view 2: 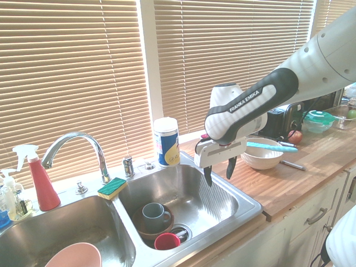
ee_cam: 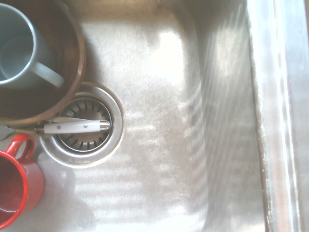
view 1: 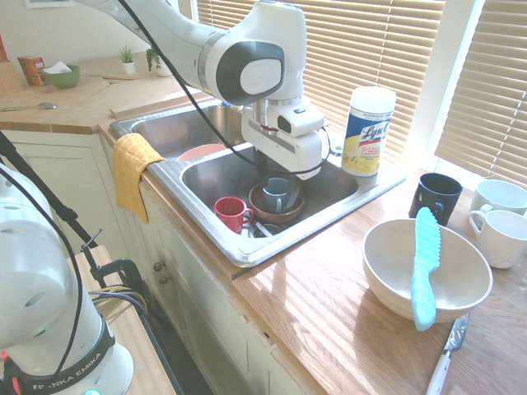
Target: Put the knife into the sink
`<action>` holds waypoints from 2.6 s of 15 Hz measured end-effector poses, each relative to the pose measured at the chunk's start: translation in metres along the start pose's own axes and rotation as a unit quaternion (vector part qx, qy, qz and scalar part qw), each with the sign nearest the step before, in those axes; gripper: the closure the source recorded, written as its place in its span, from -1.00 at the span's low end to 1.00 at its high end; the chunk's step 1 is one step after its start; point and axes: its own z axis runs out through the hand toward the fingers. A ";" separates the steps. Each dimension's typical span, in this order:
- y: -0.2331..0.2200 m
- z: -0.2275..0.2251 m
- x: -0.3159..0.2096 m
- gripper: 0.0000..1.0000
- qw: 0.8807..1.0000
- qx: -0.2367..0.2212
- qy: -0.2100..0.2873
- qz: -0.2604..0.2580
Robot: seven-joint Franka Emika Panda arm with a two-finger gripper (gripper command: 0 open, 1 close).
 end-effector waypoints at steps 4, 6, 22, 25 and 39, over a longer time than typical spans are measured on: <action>0.002 0.000 0.002 -1.00 1.000 0.002 -0.005 -0.029; 0.011 -0.007 0.013 -1.00 0.996 0.009 -0.015 -0.091; 0.186 -0.062 0.229 -1.00 0.985 0.001 0.013 -0.171; 0.193 -0.036 0.237 -1.00 0.987 -0.009 0.001 -0.162; 0.179 -0.005 0.240 1.00 0.988 -0.006 0.002 -0.154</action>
